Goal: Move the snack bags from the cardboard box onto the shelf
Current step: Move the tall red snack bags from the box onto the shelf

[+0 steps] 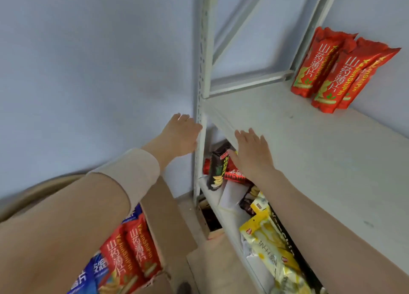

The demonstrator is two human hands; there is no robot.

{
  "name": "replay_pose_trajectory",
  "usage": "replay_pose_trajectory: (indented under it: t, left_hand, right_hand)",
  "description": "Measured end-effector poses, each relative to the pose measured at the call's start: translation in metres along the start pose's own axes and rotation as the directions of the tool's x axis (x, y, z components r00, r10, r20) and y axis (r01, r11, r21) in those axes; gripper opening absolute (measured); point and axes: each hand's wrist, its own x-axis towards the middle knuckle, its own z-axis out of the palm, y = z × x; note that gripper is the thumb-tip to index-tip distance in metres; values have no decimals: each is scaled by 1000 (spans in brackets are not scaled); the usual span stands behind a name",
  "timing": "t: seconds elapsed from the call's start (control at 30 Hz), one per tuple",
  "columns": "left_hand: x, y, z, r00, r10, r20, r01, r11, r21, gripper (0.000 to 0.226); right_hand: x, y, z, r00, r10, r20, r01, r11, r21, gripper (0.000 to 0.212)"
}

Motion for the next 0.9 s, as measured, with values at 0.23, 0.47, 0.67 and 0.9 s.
replay_pose_trajectory:
  t: [0.23,0.47,0.67,0.9]
  left_hand:
    - [-166,-89,69,947,-262,185,274,961,-39,46]
    - [-318,-162,178,787,-461,409,551,824,-130,50]
    - [-426,-164,288,514,-529,675,817,542,-198,52]
    - [-467,-116,362,126,-451,884,960,-169,-223,72]
  right_hand:
    - [-31,-159,46,950,-300,87,301,954,4,60]
    - [-71,-294,141,860,-396,321,391,917,83,61]
    - [-120,-344,232,754,-304,582,337,940,54,63]
    - [-146,-340,285,733,61,677,-151,986,75,76]
